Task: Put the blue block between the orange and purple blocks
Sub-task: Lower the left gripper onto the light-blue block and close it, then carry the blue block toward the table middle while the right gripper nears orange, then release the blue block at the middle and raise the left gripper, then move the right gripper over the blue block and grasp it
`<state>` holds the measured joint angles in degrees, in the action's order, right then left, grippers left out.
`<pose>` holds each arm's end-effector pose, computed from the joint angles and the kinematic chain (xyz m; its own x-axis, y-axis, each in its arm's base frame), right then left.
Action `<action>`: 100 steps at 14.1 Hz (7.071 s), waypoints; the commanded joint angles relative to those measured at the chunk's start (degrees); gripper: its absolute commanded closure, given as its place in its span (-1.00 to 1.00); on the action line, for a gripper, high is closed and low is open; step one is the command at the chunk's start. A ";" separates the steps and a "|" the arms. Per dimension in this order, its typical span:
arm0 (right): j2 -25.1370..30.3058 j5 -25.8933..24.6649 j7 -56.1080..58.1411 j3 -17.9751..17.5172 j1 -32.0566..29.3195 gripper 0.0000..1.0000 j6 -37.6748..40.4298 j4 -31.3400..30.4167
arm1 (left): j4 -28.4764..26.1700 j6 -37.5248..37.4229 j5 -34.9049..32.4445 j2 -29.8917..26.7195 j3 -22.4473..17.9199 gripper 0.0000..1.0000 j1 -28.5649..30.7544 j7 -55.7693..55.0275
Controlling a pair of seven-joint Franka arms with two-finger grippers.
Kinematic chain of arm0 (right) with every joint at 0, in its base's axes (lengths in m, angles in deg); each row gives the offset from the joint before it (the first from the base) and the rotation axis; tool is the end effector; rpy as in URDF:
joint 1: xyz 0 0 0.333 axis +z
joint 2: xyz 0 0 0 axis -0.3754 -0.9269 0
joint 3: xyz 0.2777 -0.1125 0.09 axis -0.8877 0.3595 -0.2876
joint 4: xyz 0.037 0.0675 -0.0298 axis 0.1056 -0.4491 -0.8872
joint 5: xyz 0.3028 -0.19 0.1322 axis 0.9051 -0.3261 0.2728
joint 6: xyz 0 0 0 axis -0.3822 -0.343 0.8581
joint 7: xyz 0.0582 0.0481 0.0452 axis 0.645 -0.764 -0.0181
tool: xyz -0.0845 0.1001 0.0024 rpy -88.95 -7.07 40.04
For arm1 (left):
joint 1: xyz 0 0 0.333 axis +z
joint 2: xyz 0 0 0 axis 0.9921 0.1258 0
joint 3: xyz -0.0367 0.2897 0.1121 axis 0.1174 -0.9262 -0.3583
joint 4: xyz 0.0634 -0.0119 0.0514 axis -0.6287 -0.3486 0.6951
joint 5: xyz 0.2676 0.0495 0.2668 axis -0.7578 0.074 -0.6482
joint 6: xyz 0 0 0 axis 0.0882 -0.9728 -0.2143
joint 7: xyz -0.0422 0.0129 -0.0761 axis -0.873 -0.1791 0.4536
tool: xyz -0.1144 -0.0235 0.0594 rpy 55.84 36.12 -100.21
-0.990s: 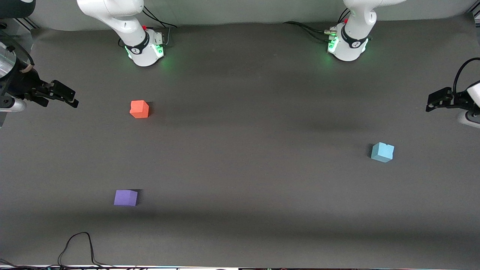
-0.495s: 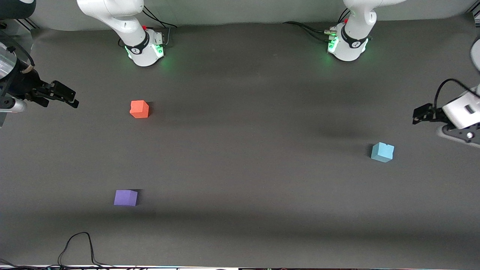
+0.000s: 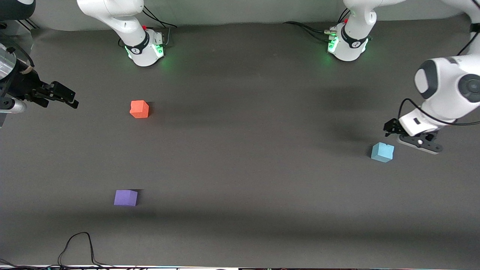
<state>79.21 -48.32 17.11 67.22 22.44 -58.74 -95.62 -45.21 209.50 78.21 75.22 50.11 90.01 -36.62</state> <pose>0.5143 0.0126 0.5924 0.9949 -0.0997 0.0120 -0.0994 -0.9948 -0.0234 0.5221 0.0490 0.2923 0.9152 -0.4020 0.0286 -0.3997 -0.9145 -0.0631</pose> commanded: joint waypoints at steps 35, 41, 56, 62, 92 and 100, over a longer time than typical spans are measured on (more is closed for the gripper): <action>-6.63 5.27 -3.23 -4.09 5.58 -1.00 -0.41 0.38 | 28.95 -32.74 1.58 7.84 7.31 0.29 -8.97 -29.61; -6.63 5.27 -3.23 -4.09 5.58 -1.00 -0.49 0.38 | 38.79 -29.26 1.77 16.79 12.61 0.29 -27.32 -60.20; -6.89 5.36 -3.31 -4.09 5.67 -1.00 -1.55 0.38 | 46.63 -12.37 -10.10 39.23 12.17 -0.84 -48.55 -85.39; -8.73 7.91 -4.19 -10.21 5.76 -1.00 -6.19 1.00 | 46.46 -23.59 -5.39 27.83 12.78 -0.97 -39.26 -76.54; -46.53 -31.37 -69.32 -33.62 16.39 -0.90 -43.56 -6.47 | 38.90 -52.53 1.50 -5.42 -7.08 -1.00 -12.78 -21.93; -41.71 -33.49 -68.53 -34.15 14.90 0.10 -37.96 -6.56 | 38.46 -52.01 1.67 -5.25 -6.47 -1.00 -12.95 -22.37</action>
<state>33.62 -80.75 -50.16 33.80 38.21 -100.25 -101.61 -5.36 157.61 80.64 71.30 44.31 78.09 -59.65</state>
